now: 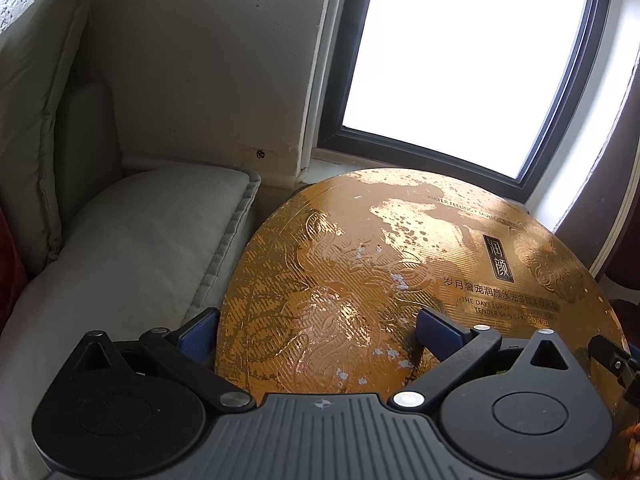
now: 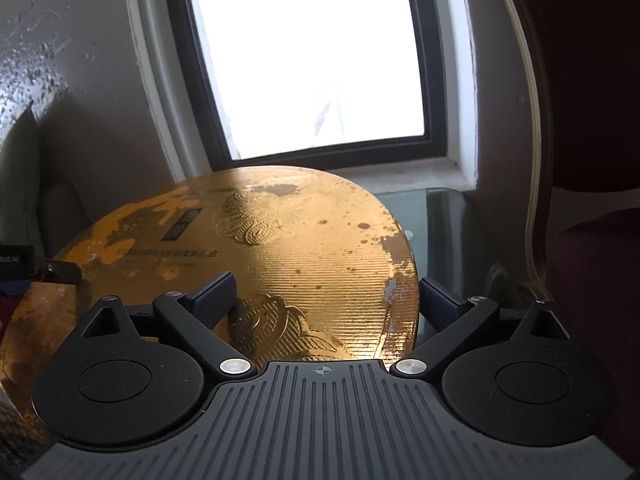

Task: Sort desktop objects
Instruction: 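Press the lid onto the box rim and open the left tool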

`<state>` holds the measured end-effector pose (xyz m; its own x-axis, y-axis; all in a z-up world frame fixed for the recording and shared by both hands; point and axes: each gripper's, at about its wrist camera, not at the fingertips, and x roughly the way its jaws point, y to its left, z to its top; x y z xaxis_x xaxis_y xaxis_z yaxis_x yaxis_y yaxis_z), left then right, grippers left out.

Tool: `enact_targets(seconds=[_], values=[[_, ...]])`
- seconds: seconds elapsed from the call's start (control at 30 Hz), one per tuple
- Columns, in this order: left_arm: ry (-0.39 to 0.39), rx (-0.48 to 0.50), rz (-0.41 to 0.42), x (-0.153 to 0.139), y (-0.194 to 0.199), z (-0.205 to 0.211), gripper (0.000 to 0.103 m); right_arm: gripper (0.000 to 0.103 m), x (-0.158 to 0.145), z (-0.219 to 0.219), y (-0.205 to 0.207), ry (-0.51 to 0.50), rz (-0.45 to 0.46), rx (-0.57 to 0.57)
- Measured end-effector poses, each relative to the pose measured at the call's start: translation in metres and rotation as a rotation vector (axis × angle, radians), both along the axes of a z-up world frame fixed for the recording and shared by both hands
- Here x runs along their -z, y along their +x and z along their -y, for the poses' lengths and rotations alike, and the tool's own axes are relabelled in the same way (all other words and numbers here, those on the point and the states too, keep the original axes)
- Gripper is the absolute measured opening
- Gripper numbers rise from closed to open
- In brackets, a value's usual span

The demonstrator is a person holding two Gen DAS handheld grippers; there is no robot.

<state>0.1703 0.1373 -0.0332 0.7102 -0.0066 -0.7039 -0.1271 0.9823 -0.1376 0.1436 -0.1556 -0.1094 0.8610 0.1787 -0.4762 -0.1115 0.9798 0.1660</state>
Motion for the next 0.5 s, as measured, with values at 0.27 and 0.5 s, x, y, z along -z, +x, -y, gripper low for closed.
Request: enact_targets(seconds=[0.27,0.5], values=[[0.002,-0.093,0.003,-0.033,-0.02,-0.004,0.102,0.1,-0.053,0.008,-0.023,0.034,0.014,-0.017],[0.054,-0.096,-0.054,-0.076,-0.067,0.025,0.102,0.102,-0.099,-0.003,-0.077,0.043,0.001,-0.118]])
